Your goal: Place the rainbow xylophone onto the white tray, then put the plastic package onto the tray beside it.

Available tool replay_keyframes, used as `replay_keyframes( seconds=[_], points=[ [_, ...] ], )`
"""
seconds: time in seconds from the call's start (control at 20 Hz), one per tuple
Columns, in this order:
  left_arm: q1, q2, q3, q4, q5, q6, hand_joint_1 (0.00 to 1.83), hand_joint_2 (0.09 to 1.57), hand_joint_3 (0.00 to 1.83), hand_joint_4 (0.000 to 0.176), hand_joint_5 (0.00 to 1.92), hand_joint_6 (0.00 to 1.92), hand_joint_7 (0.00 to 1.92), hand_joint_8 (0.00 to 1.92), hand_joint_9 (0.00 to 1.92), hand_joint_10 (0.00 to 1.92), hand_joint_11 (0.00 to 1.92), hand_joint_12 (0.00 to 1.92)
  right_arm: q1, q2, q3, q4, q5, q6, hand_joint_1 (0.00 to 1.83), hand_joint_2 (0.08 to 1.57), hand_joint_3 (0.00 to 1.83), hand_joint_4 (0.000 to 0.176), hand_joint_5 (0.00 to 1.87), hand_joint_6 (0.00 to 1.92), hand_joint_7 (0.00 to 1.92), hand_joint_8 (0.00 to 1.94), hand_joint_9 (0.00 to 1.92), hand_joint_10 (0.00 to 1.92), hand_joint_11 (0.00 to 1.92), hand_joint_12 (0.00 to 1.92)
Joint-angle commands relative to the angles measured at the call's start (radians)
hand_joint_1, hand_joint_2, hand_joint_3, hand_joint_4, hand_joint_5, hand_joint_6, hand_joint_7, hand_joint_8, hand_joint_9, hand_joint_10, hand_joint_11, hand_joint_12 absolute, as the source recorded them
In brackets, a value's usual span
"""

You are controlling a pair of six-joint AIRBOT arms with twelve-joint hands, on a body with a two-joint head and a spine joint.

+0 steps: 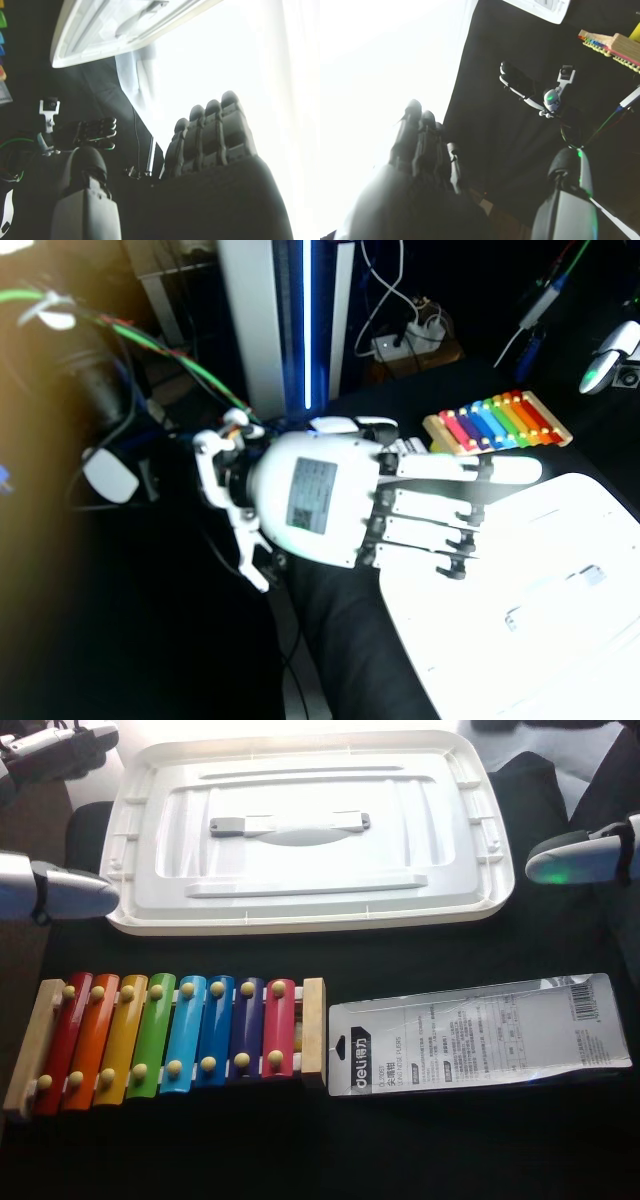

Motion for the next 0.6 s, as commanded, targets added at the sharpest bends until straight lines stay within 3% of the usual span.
replay_keyframes(
  seconds=[0.0, 0.05, 0.1, 0.2, 0.25, 0.35, 0.4, 0.5, 0.55],
  points=[
    [-0.014, 0.0, 0.006, -0.028, -0.112, -0.004, 0.65, 1.0, 0.0, 0.0, 0.06, 0.0, 0.23, 0.0, 0.3, 0.03, 0.0, 0.95, 0.017, -0.001, 0.005, 0.053, 0.107, 0.008, 0.84, 0.79, 0.01, 0.019, 0.6, 0.01, 0.26, 0.01, 0.15, 0.02, 0.0, 0.38],
    [-0.014, 0.0, 0.005, -0.026, -0.116, -0.004, 0.64, 0.99, 0.0, 0.0, 0.06, 0.0, 0.21, 0.0, 0.28, 0.01, 0.0, 0.93, 0.017, -0.003, 0.005, 0.053, 0.107, 0.008, 0.83, 0.79, 0.01, 0.005, 0.59, 0.0, 0.25, 0.01, 0.15, 0.02, 0.0, 0.38],
    [-0.015, 0.001, 0.003, -0.018, -0.12, -0.006, 0.64, 0.99, 0.0, 0.0, 0.06, 0.0, 0.19, 0.0, 0.25, 0.0, 0.0, 0.9, 0.016, -0.004, 0.005, 0.051, 0.107, 0.008, 0.81, 0.79, 0.0, 0.004, 0.59, 0.0, 0.25, 0.0, 0.15, 0.01, 0.0, 0.36],
    [-0.017, 0.003, 0.002, 0.017, -0.121, -0.036, 0.68, 0.95, 0.0, 0.0, 0.04, 0.0, 0.13, 0.0, 0.13, 0.01, 0.0, 0.59, 0.016, -0.005, 0.005, 0.048, 0.107, 0.008, 0.81, 0.79, 0.0, 0.007, 0.59, 0.0, 0.24, 0.0, 0.15, 0.01, 0.0, 0.32],
    [-0.021, 0.004, 0.002, 0.041, -0.119, -0.055, 0.67, 0.93, 0.0, 0.0, 0.01, 0.0, 0.06, 0.01, 0.04, 0.02, 0.0, 0.34, 0.016, -0.006, 0.005, 0.048, 0.107, 0.008, 0.8, 0.79, 0.0, 0.014, 0.58, 0.0, 0.24, 0.0, 0.15, 0.0, 0.0, 0.32],
    [-0.041, 0.007, -0.001, 0.125, -0.099, -0.12, 0.67, 0.85, 0.0, 0.0, 0.0, 0.0, 0.01, 0.0, 0.0, 0.0, 0.0, 0.14, 0.016, -0.006, 0.004, 0.048, 0.107, 0.008, 0.79, 0.8, 0.0, 0.003, 0.57, 0.0, 0.24, 0.0, 0.16, 0.01, 0.0, 0.32],
    [-0.055, 0.008, -0.004, 0.172, -0.083, -0.15, 0.67, 0.82, 0.0, 0.0, 0.0, 0.0, 0.0, 0.0, 0.0, 0.0, 0.0, 0.05, 0.016, -0.006, 0.003, 0.048, 0.107, 0.008, 0.78, 0.79, 0.0, 0.01, 0.57, 0.0, 0.24, 0.0, 0.16, 0.01, 0.01, 0.32],
    [-0.091, 0.014, -0.016, 0.303, -0.043, -0.231, 0.62, 0.7, 0.0, 0.0, 0.0, 0.0, 0.0, 0.0, 0.0, 0.0, 0.0, 0.0, 0.016, -0.006, 0.002, 0.048, 0.107, 0.009, 0.75, 0.81, 0.01, 0.014, 0.56, 0.0, 0.23, 0.0, 0.15, 0.0, 0.0, 0.31],
    [-0.098, 0.021, -0.025, 0.35, -0.033, -0.258, 0.64, 0.63, 0.0, 0.0, 0.0, 0.0, 0.0, 0.0, 0.0, 0.0, 0.0, 0.0, 0.016, -0.006, 0.001, 0.048, 0.107, 0.009, 0.76, 0.8, 0.0, 0.006, 0.55, 0.0, 0.22, 0.0, 0.15, 0.0, 0.01, 0.31]
  ],
)
